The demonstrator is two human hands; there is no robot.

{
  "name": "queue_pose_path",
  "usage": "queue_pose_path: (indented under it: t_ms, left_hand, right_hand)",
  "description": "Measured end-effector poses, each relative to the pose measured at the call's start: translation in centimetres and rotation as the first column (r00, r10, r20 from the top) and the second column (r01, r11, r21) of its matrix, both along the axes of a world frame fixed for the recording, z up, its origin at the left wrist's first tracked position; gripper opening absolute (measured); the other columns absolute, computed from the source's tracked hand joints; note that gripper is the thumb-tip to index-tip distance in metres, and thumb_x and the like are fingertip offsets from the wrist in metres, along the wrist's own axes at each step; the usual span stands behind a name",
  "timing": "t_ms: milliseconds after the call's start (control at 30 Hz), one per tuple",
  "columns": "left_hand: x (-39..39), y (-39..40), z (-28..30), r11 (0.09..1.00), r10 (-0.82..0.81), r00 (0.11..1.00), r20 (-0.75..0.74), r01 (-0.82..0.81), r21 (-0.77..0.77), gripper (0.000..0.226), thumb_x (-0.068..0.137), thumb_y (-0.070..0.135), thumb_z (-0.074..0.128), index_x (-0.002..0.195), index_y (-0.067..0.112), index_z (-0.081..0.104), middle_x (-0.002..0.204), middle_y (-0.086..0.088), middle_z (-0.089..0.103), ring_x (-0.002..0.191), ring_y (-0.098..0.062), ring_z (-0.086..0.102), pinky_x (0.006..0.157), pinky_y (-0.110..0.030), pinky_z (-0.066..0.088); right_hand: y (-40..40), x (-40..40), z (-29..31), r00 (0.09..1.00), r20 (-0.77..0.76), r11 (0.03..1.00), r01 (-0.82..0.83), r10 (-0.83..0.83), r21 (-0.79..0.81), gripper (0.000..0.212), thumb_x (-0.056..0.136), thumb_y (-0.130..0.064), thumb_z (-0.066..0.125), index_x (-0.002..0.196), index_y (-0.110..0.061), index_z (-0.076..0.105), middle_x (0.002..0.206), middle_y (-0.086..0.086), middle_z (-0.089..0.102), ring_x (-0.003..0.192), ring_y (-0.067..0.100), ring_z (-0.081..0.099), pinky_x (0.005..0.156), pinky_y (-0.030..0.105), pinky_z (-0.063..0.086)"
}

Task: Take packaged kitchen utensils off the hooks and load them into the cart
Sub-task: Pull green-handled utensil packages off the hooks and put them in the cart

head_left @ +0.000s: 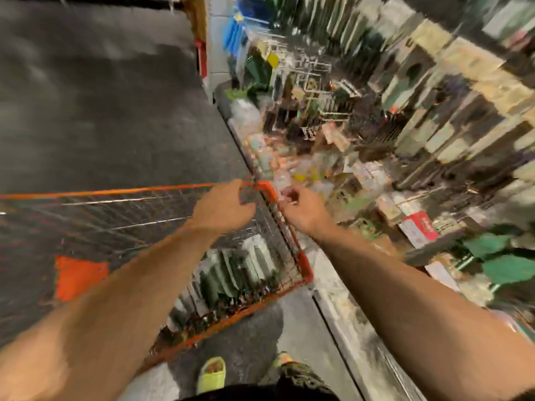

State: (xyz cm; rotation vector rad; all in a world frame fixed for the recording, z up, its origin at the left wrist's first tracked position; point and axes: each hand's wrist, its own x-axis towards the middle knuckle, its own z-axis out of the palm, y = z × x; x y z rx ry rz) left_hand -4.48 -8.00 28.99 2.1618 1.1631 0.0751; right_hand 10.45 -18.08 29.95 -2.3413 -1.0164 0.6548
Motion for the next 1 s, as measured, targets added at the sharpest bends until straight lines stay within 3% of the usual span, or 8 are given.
queue_pose_path:
  t_ms: [233, 533, 600, 700, 767, 833, 900, 1000]
  left_hand:
    - [-2.5, -0.5, -11.4, 0.947, 0.129, 0.984, -0.123, -0.159, -0.279, 0.052, 0.098, 0.051, 0.062, 0.138, 0.019, 0.055, 0.112, -0.004, 0.066, 0.102, -0.028, 0.066, 0.088, -0.040, 0.055]
    - [-2.0, -0.9, -24.6, 0.846, 0.278, 0.934, -0.226, -0.349, -0.404, 0.055, 0.098, 0.030, 0.068, 0.149, 0.020, 0.050, 0.136, -0.008, 0.061, 0.104, -0.025, 0.061, 0.088, -0.039, 0.055]
    - [-1.6, -1.1, -27.7, 0.785, 0.338, 0.903, -0.265, -0.426, -0.450, 0.052, 0.099, 0.024, 0.068, 0.147, 0.018, 0.051, 0.136, -0.010, 0.060, 0.107, -0.027, 0.062, 0.086, -0.039, 0.053]
    - [-1.1, -2.1, -32.6, 0.690, 0.402, 0.852, -0.334, -0.522, -0.501, 0.059, 0.096, 0.017, 0.070, 0.151, 0.016, 0.049, 0.120, -0.008, 0.064, 0.096, -0.024, 0.064, 0.070, -0.031, 0.052]
    - [-0.8, -2.4, -35.2, 0.589, 0.455, 0.805, -0.380, -0.592, -0.550, 0.064, 0.092, 0.018, 0.072, 0.150, 0.014, 0.047, 0.108, -0.005, 0.059, 0.100, -0.028, 0.066, 0.081, -0.039, 0.060]
    - [-0.5, -2.7, -37.5, 0.495, 0.493, 0.749, -0.443, -0.660, -0.565, 0.073, 0.093, 0.029, 0.075, 0.156, 0.018, 0.040, 0.130, -0.010, 0.059, 0.117, -0.033, 0.062, 0.100, -0.045, 0.056]
    - [-0.2, -3.1, -39.2, 0.395, 0.541, 0.705, -0.458, -0.694, -0.602, 0.077, 0.093, 0.036, 0.077, 0.158, 0.023, 0.038, 0.145, -0.008, 0.056, 0.126, -0.033, 0.059, 0.106, -0.044, 0.052]
    - [0.3, -4.5, -41.4, 0.287, 0.642, 0.639, -0.424, -0.713, -0.640, 0.055, 0.085, 0.041, 0.083, 0.126, 0.025, 0.051, 0.124, 0.007, 0.064, 0.104, -0.021, 0.063, 0.093, -0.037, 0.054]
  right_hand:
    - [0.8, -2.0, -9.7, 0.982, -0.134, 0.950, -0.162, 0.130, -0.268, 0.030, 0.097, -0.018, 0.062, 0.125, -0.010, 0.065, 0.117, 0.011, 0.069, 0.111, 0.029, 0.064, 0.087, 0.028, 0.046]
    - [1.3, -1.7, -22.7, 0.968, -0.184, 0.850, -0.240, 0.171, -0.469, 0.035, 0.096, -0.020, 0.060, 0.129, -0.009, 0.060, 0.118, 0.008, 0.067, 0.088, 0.016, 0.059, 0.076, 0.027, 0.045]
    - [1.7, -1.5, -25.8, 0.978, -0.150, 0.840, -0.202, 0.145, -0.504, 0.041, 0.092, -0.019, 0.061, 0.132, -0.010, 0.057, 0.116, 0.009, 0.065, 0.092, 0.021, 0.061, 0.077, 0.031, 0.050]
    - [2.5, -1.3, -29.9, 0.992, -0.126, 0.815, -0.091, 0.022, -0.572, 0.053, 0.090, -0.011, 0.058, 0.142, -0.009, 0.046, 0.132, 0.016, 0.053, 0.115, 0.034, 0.057, 0.098, 0.045, 0.054]
    - [3.1, -0.9, -32.4, 0.994, -0.096, 0.782, -0.025, -0.044, -0.623, 0.053, 0.094, -0.008, 0.057, 0.144, -0.005, 0.039, 0.137, 0.016, 0.047, 0.118, 0.032, 0.054, 0.096, 0.038, 0.051]
    - [3.6, -0.5, -34.6, 0.997, -0.038, 0.760, 0.026, -0.067, -0.649, 0.047, 0.096, -0.008, 0.057, 0.139, -0.003, 0.040, 0.133, 0.016, 0.050, 0.110, 0.029, 0.053, 0.093, 0.039, 0.050]
    - [3.9, -0.3, -36.4, 0.997, 0.025, 0.754, 0.075, -0.077, -0.652, 0.046, 0.094, -0.010, 0.058, 0.136, -0.002, 0.042, 0.130, 0.017, 0.053, 0.112, 0.030, 0.055, 0.096, 0.042, 0.052]
    - [3.7, -0.4, -38.7, 0.992, 0.089, 0.737, 0.130, -0.094, -0.664, 0.053, 0.092, -0.018, 0.063, 0.137, -0.001, 0.041, 0.132, 0.018, 0.054, 0.121, 0.034, 0.054, 0.102, 0.048, 0.052]
